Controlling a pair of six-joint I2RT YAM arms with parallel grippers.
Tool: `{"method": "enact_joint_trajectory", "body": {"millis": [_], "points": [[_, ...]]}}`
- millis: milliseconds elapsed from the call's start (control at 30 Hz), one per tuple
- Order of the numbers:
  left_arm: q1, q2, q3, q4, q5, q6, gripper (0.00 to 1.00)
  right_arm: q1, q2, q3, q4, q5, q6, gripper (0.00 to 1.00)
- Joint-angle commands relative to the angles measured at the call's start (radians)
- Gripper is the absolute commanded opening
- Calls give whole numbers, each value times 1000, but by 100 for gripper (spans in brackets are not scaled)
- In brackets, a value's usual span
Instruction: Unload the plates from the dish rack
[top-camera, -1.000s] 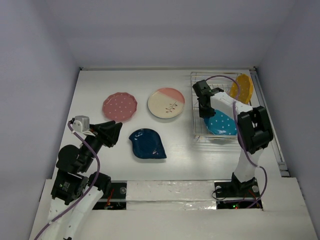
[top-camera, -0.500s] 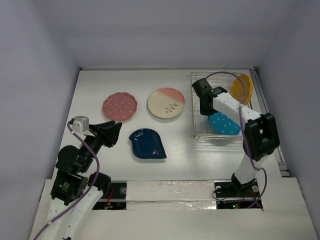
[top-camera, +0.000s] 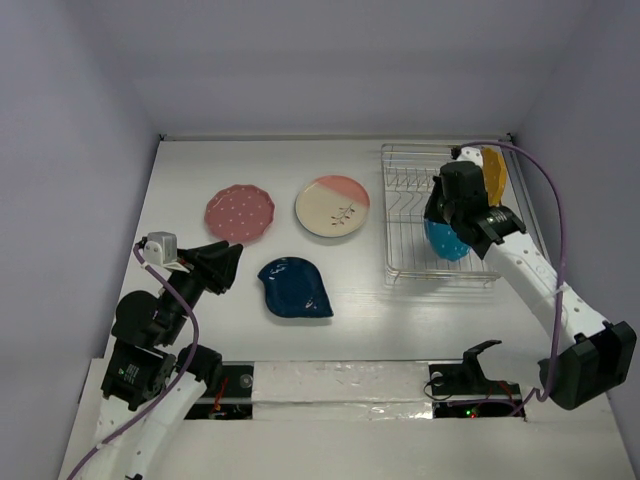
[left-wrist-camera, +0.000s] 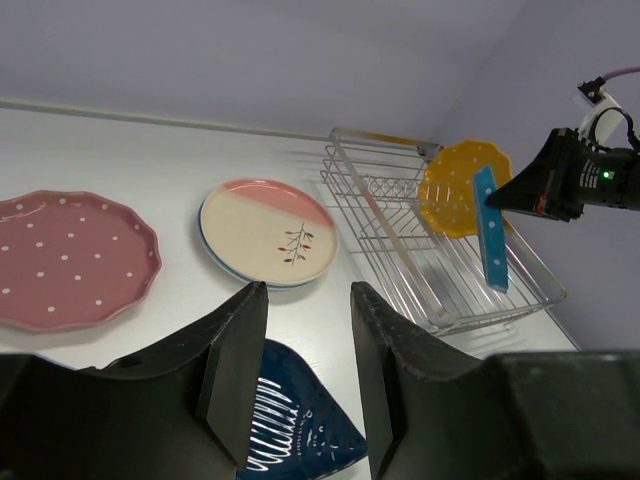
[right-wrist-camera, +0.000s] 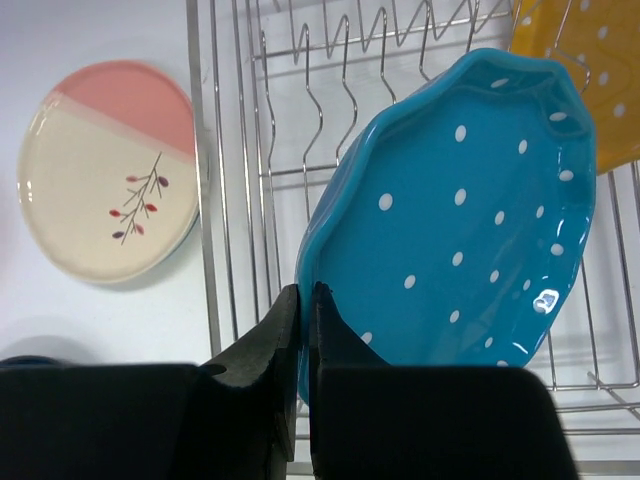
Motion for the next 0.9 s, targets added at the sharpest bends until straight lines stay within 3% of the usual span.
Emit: {"method": "enact_joint_trajectory", "body": {"millis": [0, 167, 367, 467, 633, 867], "points": [[-6, 6, 13, 29, -8, -9, 36, -6, -59, 31, 175, -39, -13, 0], [-6, 16, 13, 30, -5, -9, 36, 5, 5, 156, 136, -98, -48, 0], [12, 17, 15, 29, -14, -10, 36, 153, 149, 410, 110, -64, -120, 0], [24, 28, 24, 24, -33, 1, 36, 253, 276, 556, 107, -30, -166, 0], [49, 26, 49, 3, -132, 5, 35, 361, 520, 766, 168, -121, -227, 0], [49, -4, 125, 15, -145, -15, 35, 473, 836, 1122, 190, -249, -276, 0]]}}
